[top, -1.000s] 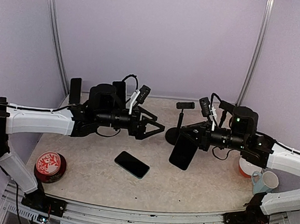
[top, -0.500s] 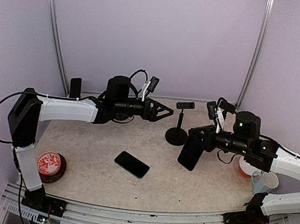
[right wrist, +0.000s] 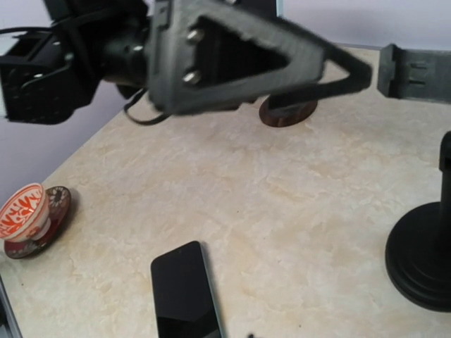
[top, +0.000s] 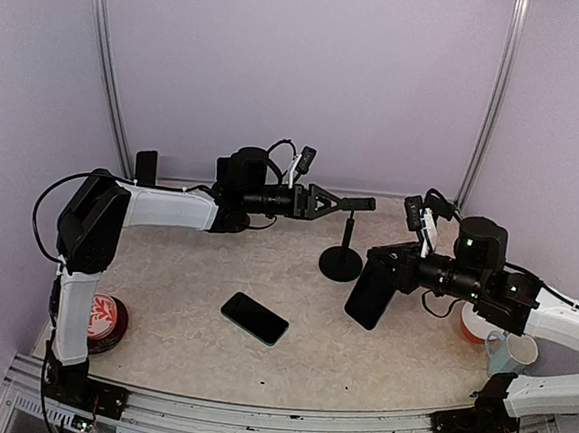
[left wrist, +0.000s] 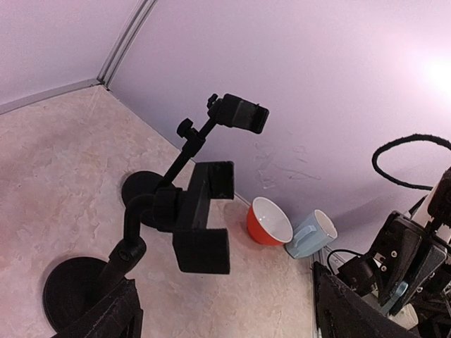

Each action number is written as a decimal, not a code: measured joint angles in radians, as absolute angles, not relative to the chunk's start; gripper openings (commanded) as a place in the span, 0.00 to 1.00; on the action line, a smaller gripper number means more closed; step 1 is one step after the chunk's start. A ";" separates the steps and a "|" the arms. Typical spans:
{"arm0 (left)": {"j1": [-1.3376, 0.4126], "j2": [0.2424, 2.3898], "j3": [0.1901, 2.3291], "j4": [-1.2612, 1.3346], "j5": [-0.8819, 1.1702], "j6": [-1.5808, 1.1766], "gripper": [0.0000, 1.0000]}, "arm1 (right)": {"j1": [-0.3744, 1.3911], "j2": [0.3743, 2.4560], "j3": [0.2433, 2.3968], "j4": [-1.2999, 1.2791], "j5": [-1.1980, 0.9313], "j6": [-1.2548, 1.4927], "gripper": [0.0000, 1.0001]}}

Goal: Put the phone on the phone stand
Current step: Move the phone stand to the center of the board.

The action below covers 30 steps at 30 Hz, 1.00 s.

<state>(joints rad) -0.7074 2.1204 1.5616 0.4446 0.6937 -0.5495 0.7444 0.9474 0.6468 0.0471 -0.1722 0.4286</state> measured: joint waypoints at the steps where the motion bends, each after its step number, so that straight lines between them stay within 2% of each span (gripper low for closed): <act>1: -0.706 2.133 1.577 0.447 0.691 -0.554 0.83 | 0.744 0.945 0.644 0.047 -0.171 0.430 0.00; 11: -0.704 2.220 1.656 0.464 0.669 -0.598 0.74 | 0.744 0.914 0.620 0.045 -0.158 0.439 0.00; 19: -0.704 2.258 1.720 0.472 0.674 -0.624 0.52 | 0.743 0.897 0.601 0.046 -0.152 0.440 0.00; 23: -0.707 2.260 1.728 0.481 0.678 -0.625 0.52 | 0.743 0.889 0.594 0.045 -0.151 0.440 0.00; 27: -0.709 2.262 1.728 0.482 0.693 -0.625 0.56 | 0.743 0.883 0.593 0.045 -0.148 0.440 0.00; 30: -0.709 2.262 1.728 0.480 0.701 -0.623 0.55 | 0.743 0.880 0.592 0.045 -0.147 0.440 0.00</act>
